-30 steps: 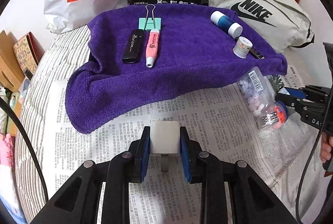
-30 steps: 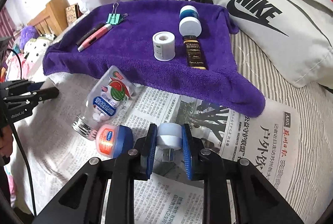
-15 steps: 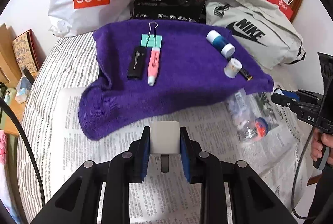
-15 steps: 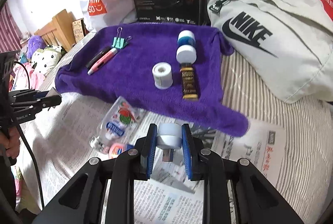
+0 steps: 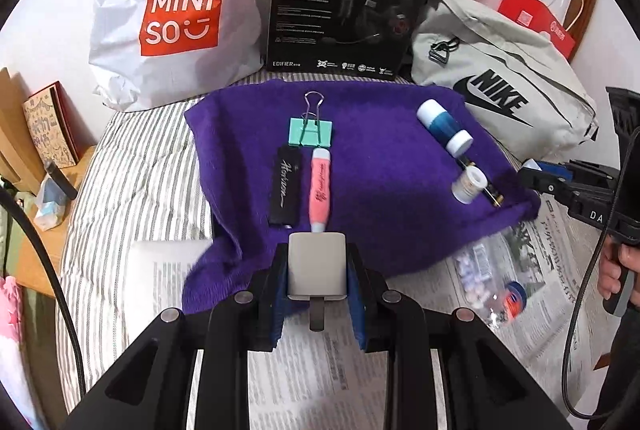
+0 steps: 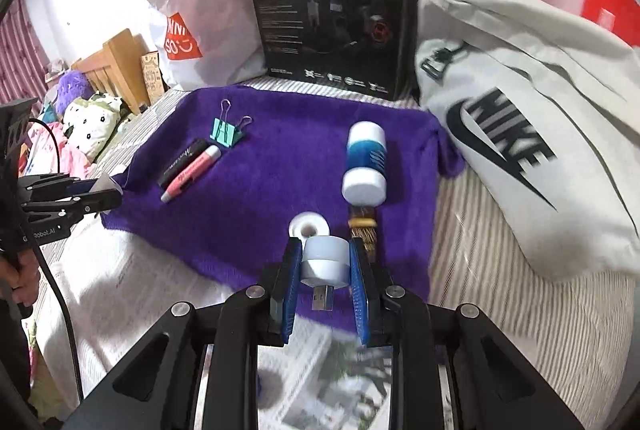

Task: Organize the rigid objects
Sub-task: 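Place the charger plug on the towel with the left tool while the right tool places the cap there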

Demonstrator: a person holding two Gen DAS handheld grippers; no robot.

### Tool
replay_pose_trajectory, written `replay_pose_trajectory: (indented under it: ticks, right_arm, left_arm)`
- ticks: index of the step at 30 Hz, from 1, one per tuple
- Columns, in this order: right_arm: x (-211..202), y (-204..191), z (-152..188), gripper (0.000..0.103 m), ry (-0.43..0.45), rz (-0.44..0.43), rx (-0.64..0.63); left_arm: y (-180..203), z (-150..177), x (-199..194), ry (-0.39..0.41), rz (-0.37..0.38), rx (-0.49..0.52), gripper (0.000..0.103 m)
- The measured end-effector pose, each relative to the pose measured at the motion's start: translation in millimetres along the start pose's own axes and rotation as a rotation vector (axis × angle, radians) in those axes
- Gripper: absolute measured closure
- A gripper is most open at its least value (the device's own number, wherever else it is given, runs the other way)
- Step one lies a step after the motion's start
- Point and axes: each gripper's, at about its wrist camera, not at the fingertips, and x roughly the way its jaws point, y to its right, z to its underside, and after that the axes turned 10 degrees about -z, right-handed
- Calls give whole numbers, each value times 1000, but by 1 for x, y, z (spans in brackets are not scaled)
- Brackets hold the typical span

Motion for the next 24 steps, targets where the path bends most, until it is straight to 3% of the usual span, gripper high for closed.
replay_pose_trajectory:
  ticks: [10, 24]
  right_arm:
    - [38, 3, -34, 79, -8, -14, 5]
    - [110, 10, -59, 79, -108, 7, -25]
  left_arm:
    - [-6, -12, 35, -51, -19, 5, 78]
    - [-1, -21, 65, -112, -41, 47, 78]
